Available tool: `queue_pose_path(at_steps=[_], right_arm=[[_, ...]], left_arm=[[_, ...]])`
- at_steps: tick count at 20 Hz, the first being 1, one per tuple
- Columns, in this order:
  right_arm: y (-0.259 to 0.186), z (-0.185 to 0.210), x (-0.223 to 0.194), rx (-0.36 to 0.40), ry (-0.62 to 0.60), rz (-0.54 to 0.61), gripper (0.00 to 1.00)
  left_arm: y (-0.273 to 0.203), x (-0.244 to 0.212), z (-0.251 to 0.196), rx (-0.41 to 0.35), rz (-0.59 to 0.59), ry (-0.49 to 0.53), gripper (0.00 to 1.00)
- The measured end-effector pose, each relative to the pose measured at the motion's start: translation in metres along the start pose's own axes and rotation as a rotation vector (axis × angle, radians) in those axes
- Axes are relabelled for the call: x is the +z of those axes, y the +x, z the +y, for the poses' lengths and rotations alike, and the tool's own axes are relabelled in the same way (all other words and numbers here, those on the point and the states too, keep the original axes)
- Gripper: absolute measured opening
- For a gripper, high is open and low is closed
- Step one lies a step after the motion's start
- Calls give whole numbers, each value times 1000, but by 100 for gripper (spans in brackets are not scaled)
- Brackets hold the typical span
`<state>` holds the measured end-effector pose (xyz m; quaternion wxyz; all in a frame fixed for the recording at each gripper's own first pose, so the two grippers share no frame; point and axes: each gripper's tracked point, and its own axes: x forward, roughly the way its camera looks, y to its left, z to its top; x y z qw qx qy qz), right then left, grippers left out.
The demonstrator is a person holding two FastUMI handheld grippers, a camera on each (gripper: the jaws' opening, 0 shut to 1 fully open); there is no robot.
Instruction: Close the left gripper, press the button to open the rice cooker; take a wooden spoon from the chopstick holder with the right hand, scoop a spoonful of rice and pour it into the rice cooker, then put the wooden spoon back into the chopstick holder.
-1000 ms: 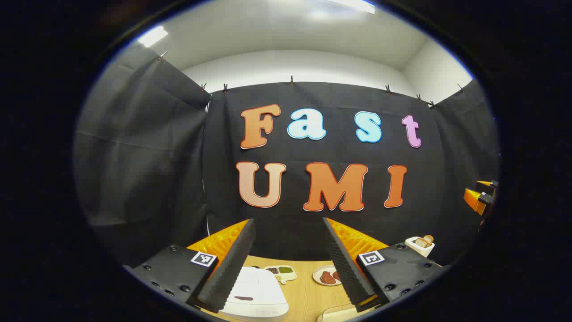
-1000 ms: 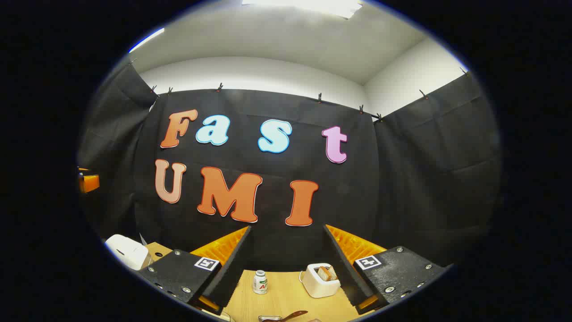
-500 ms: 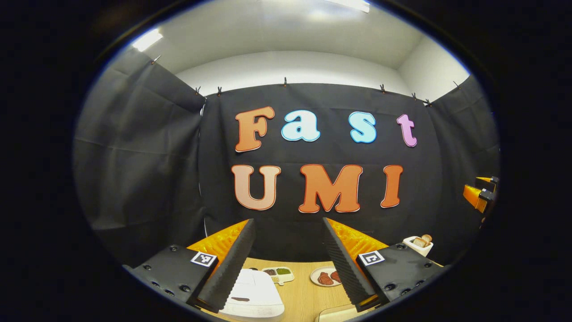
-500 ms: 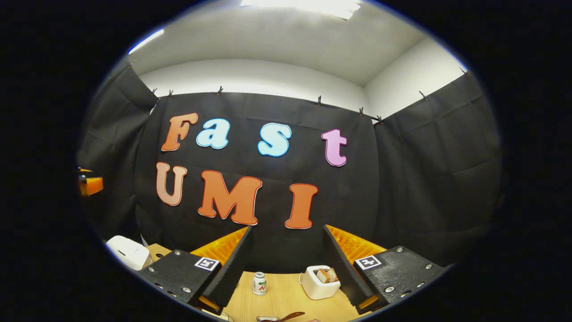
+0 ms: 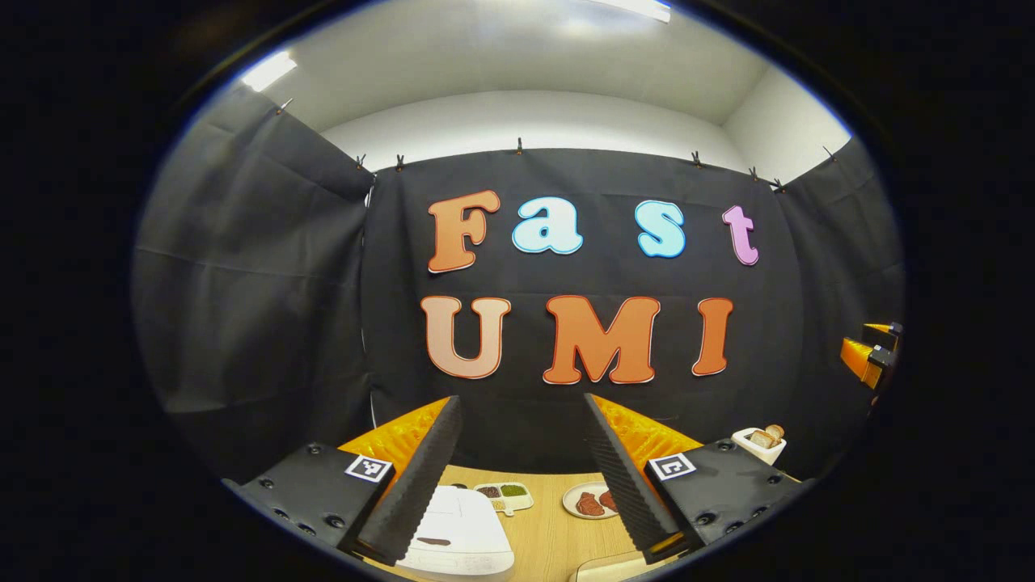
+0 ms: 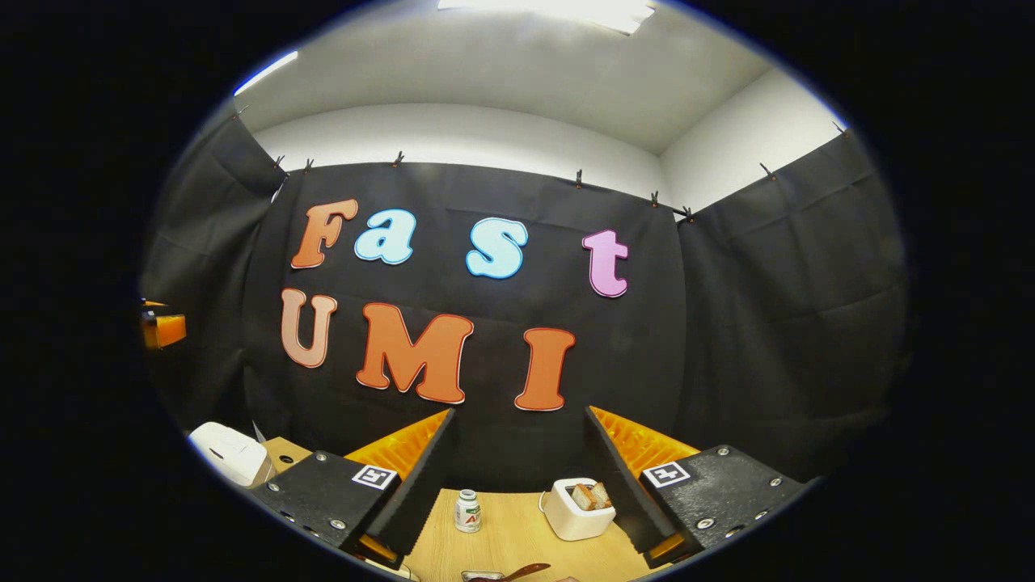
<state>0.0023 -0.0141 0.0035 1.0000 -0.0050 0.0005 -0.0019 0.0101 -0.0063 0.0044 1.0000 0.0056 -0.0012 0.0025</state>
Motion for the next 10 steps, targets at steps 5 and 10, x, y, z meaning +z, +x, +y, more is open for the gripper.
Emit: queue_pose_path(at_steps=[5,10], right_arm=[[7,3,-9,-5,-5,20,95],[16,8,-16,2,-10,26,95]], left_arm=[[8,-2,9,4,-8,-7,88],[18,-12,21,41,11,8,10]])
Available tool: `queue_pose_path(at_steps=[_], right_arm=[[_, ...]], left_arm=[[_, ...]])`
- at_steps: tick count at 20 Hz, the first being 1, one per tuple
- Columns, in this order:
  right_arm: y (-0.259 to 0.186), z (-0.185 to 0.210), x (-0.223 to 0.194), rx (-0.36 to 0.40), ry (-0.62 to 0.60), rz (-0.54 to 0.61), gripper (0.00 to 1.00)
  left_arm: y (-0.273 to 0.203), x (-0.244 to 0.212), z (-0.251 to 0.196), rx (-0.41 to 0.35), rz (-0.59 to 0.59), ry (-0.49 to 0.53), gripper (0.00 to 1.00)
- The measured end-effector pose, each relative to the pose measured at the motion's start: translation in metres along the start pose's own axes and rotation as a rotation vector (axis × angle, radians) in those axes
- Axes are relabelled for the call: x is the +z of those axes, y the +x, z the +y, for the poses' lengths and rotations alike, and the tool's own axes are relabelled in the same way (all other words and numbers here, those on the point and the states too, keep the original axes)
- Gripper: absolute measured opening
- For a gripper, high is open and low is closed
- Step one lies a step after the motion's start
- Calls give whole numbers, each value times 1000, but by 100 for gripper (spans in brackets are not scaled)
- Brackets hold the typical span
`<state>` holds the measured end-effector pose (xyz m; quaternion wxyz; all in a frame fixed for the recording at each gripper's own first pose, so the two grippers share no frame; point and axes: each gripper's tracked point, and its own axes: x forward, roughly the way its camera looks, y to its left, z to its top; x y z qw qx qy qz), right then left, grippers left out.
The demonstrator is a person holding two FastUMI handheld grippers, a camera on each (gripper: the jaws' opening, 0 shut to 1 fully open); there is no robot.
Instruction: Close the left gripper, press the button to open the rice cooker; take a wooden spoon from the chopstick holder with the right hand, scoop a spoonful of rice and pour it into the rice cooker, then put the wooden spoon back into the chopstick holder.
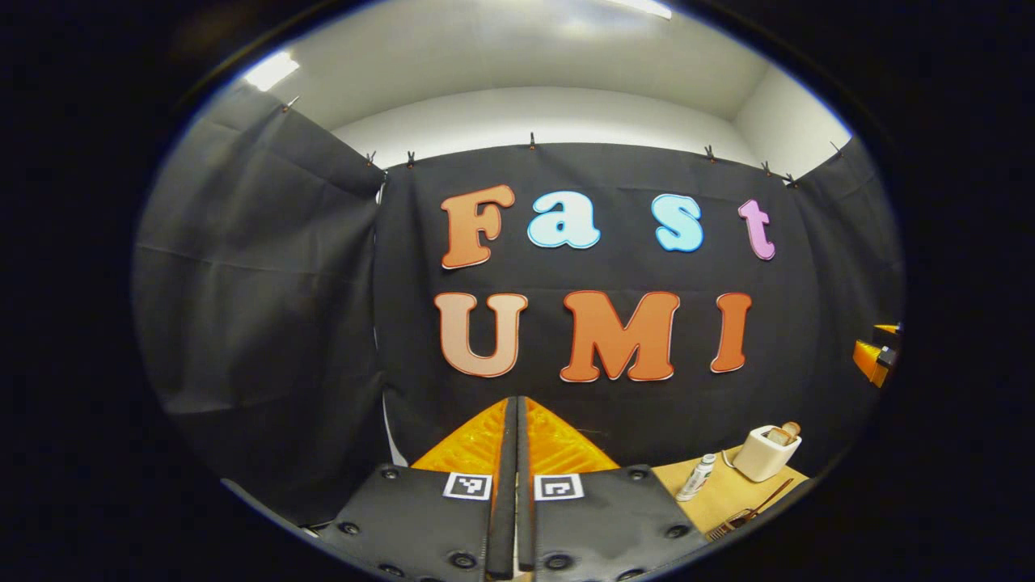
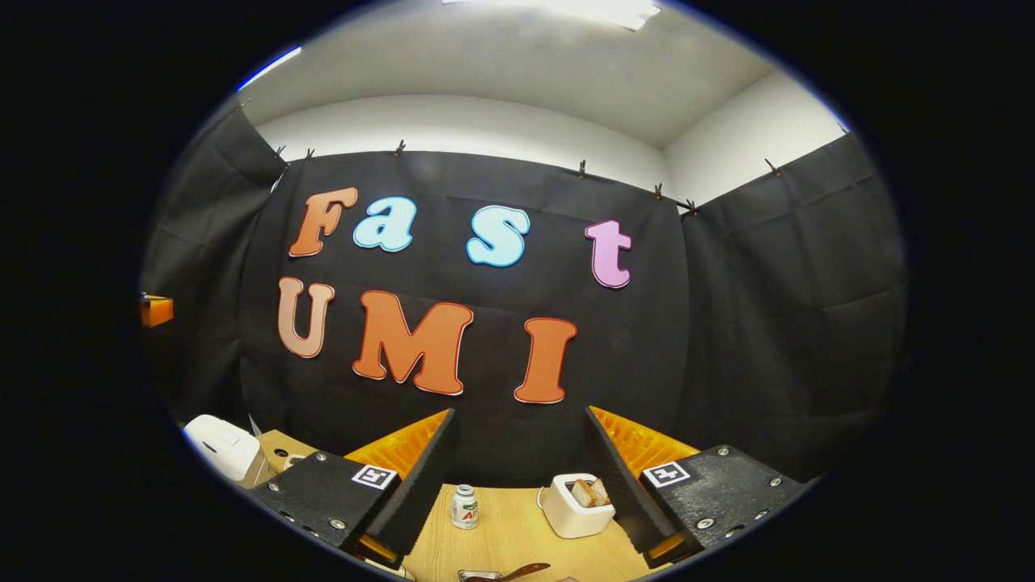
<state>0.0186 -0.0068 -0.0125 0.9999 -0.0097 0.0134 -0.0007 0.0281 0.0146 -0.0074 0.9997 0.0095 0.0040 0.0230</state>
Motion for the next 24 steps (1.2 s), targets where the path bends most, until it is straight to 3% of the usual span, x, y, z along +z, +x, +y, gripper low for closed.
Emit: queue_pose_path(at_steps=[2,7,16,20,24], right_arm=[[5,2,-1,0,3,1,95],[14,3,-11,-7,2,14,95],[8,-15,-37,-78,-27,74,95],[-1,-23,-51,-119,-16,112,95],[-11,-23,-72,-142,-27,168,95]], left_arm=[[5,-4,7,27,13,13,5],[25,-38,25,77,132,23,5],[44,-169,83,153,586,-83,5],[42,-230,93,189,799,-179,6],[35,-283,93,176,977,-265,6]])
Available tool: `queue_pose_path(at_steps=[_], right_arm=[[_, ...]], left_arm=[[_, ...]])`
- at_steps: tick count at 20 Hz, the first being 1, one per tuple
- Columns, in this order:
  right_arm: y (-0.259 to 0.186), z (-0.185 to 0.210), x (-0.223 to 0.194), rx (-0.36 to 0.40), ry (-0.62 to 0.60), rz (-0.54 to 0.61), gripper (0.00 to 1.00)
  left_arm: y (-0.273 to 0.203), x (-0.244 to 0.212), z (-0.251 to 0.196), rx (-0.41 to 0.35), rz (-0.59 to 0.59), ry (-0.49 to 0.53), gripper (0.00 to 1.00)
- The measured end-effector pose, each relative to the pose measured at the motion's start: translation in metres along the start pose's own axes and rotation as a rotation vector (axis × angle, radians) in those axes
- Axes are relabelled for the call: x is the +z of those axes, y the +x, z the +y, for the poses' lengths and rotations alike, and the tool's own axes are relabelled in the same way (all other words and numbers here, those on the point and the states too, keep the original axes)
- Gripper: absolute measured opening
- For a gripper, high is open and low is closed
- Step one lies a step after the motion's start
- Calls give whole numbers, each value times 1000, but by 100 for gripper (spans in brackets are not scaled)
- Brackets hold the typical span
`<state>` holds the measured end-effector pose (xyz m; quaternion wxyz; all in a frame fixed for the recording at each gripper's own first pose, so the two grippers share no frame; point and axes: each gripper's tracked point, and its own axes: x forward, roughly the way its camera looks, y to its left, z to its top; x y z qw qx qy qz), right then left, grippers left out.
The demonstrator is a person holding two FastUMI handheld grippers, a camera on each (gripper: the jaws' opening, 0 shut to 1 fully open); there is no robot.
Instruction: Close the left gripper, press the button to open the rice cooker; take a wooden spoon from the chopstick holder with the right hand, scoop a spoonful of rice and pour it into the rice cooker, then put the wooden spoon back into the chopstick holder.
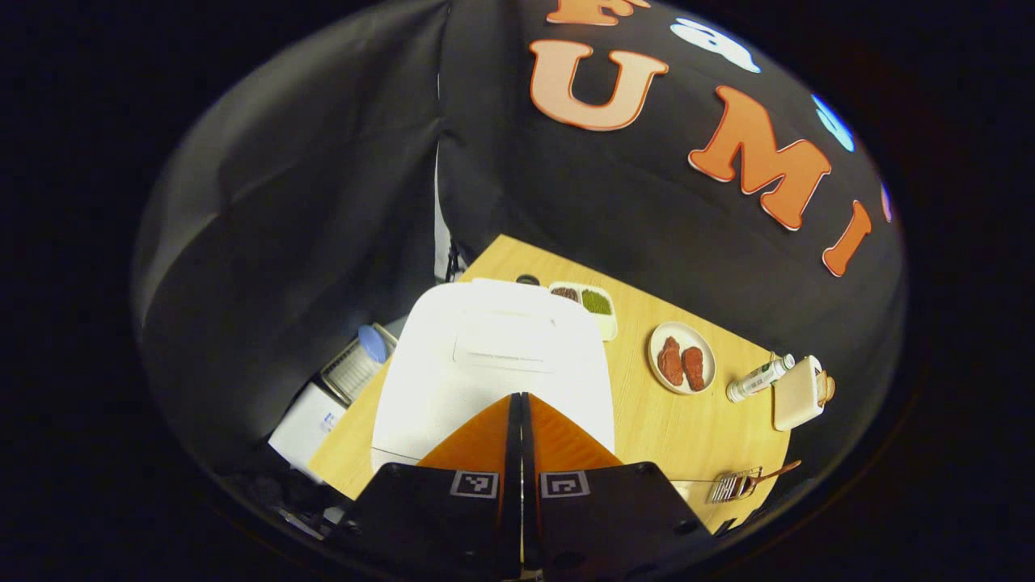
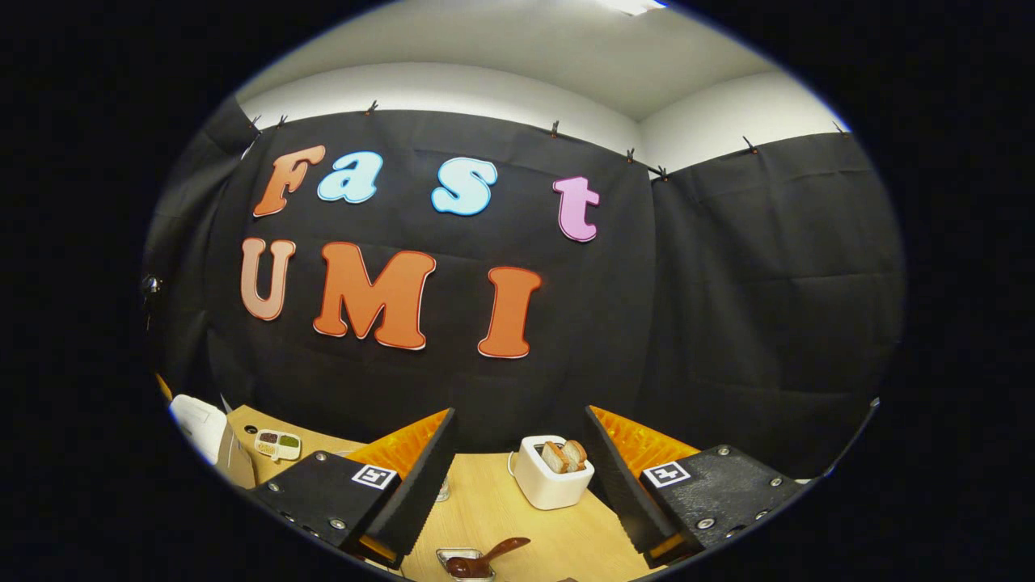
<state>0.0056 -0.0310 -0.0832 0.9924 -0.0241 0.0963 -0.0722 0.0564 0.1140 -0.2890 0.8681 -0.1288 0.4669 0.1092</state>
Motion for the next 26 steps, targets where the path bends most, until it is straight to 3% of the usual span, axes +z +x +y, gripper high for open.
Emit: queue_pose_path(at_steps=[10,16,22,26], right_arm=[[-17,3,-35,-19,0,103,95],[-17,5,-51,-19,0,150,95],[-17,14,-66,32,-20,192,94],[-19,17,-83,71,-27,233,95]], left_arm=[[42,-44,12,8,199,-13,6],[42,-52,13,6,210,-8,6],[35,-46,10,30,148,12,5],[1,-1,0,23,-48,60,5]])
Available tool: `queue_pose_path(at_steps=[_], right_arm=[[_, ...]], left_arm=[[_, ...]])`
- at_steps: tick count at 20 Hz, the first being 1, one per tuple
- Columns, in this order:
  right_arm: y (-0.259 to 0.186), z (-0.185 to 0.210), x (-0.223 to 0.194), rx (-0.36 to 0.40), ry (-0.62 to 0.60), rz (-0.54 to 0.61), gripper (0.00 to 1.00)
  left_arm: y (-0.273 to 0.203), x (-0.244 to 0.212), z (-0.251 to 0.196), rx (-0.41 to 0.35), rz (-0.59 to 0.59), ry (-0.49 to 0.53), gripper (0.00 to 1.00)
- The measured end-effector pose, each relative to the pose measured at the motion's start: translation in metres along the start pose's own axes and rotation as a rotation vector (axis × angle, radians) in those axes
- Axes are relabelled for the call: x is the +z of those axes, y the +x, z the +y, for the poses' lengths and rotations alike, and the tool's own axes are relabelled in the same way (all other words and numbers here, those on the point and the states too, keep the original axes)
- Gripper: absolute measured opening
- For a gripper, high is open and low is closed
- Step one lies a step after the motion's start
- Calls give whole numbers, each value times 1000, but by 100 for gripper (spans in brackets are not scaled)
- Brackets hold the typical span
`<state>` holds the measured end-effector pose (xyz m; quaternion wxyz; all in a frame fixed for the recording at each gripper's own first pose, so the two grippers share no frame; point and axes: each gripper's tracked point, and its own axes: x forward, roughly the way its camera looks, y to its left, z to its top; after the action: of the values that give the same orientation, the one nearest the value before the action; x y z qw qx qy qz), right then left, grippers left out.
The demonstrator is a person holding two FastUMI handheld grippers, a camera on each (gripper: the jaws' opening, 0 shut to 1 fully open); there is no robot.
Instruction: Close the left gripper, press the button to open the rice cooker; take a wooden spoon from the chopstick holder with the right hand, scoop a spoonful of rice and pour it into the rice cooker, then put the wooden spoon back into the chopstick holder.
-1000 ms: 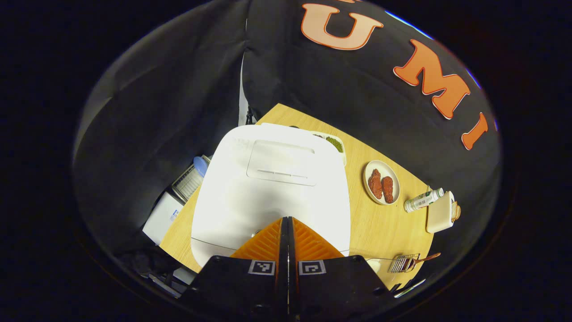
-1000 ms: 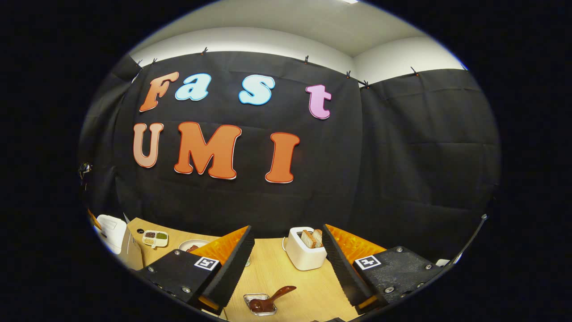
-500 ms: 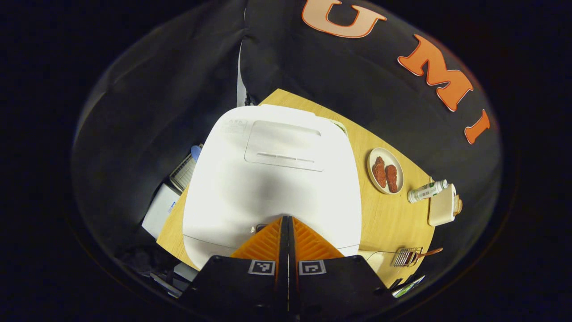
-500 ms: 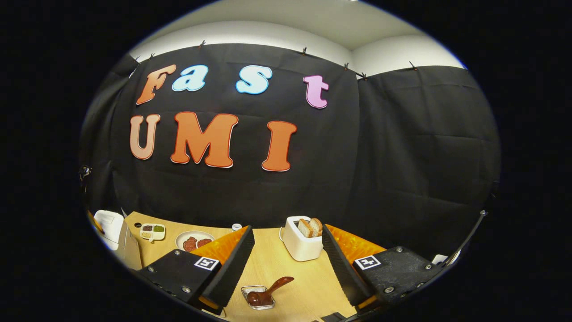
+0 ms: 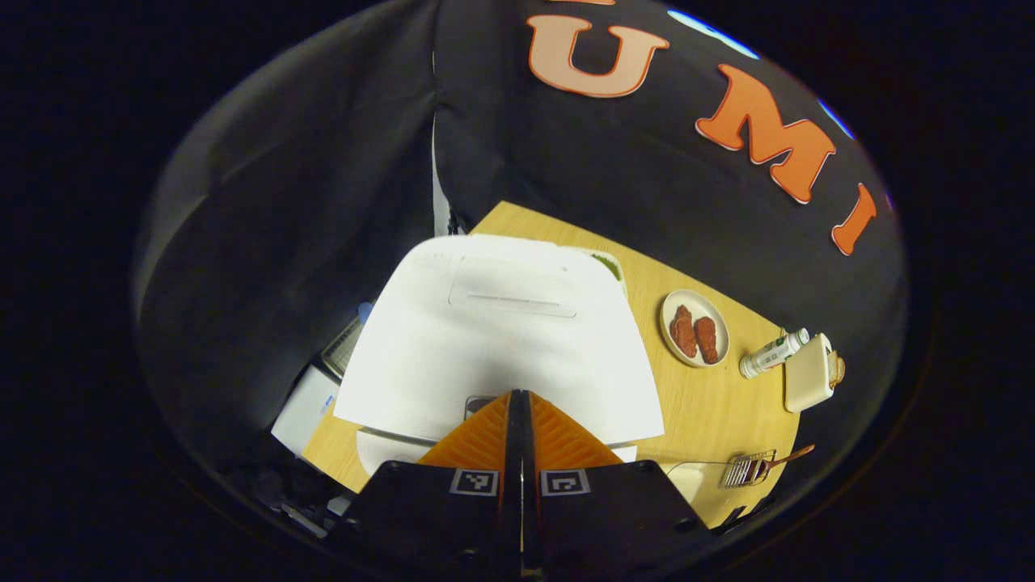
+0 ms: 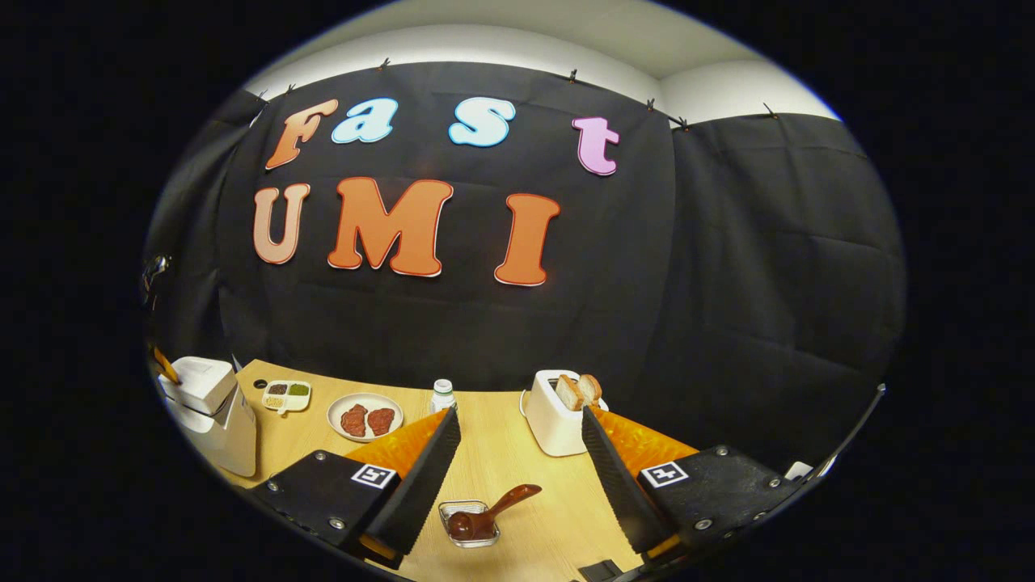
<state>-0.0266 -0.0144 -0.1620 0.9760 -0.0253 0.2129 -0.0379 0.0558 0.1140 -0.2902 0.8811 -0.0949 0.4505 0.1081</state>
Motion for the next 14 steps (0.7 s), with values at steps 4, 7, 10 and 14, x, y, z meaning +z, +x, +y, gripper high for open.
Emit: queue_pose_path(at_steps=[4,7,10,14], right_arm=[[1,6,-14,49,7,36,95],[2,4,-21,60,-5,48,95],[3,6,-32,86,0,72,94],[10,8,-46,114,7,105,94]], left_arm=[[-24,39,-6,-5,-107,-7,6],[-43,61,-2,-6,-218,2,6],[-60,61,-10,-29,-278,4,5],[-76,60,-27,-59,-365,21,6]])
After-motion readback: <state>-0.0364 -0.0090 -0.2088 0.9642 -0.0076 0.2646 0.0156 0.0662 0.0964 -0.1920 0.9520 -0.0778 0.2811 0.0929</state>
